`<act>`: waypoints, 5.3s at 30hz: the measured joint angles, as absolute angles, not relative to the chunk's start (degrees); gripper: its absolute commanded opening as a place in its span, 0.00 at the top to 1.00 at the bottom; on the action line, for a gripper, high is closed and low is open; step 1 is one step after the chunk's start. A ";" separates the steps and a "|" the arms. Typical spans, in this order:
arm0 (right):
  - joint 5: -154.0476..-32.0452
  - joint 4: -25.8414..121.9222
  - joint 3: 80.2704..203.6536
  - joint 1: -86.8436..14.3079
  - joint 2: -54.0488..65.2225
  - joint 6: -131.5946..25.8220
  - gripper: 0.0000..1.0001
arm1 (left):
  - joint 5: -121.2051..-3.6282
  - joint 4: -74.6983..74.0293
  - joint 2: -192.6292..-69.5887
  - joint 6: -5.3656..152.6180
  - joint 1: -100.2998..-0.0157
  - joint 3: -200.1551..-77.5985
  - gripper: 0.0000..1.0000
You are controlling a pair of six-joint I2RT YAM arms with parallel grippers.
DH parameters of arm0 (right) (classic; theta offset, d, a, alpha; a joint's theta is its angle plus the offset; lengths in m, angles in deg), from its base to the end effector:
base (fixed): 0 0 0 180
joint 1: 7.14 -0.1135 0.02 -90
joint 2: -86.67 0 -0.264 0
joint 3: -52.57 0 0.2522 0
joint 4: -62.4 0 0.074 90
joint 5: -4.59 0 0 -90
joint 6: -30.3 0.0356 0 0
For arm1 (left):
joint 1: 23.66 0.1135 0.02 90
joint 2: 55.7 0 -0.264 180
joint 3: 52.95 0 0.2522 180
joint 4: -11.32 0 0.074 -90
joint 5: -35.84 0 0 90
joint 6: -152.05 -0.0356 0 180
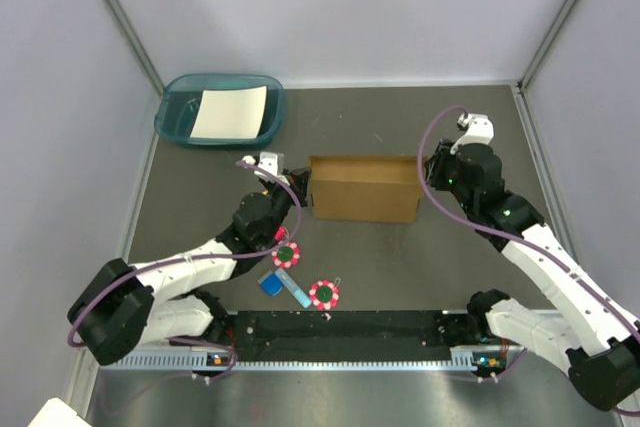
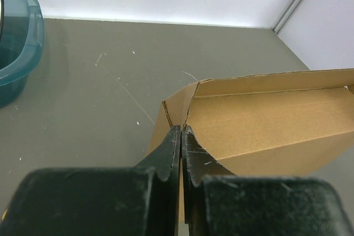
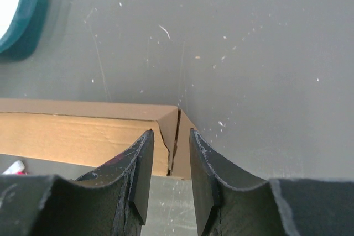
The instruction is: Fold the paper box
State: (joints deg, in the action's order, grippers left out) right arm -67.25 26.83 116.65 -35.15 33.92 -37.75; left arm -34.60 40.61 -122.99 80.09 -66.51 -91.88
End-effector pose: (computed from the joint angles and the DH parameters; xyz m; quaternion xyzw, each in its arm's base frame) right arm 0.1869 0.0869 0.3289 0.0417 0.8327 0.1063 0.5419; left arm 0.1896 -0.1596 0.2390 0.0302 0.7010 -0.2532 0.6660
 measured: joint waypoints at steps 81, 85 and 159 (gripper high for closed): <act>-66.03 35.95 106.23 -35.52 35.82 -30.07 1.00 | -37.97 22.99 -111.62 76.70 -66.86 -100.60 0.40; -66.05 35.69 106.56 -35.52 35.58 -30.05 1.00 | -38.25 22.51 -113.39 75.65 -66.86 -100.90 0.46; -65.75 33.15 108.09 -35.52 35.23 -31.58 1.00 | -35.89 55.95 -126.88 79.26 -68.19 -89.14 1.00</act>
State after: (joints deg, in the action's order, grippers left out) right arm -65.75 33.15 108.09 -35.52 35.23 -31.58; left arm -35.89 55.95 -126.88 79.26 -68.19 -89.14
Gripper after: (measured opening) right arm 0.006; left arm 0.014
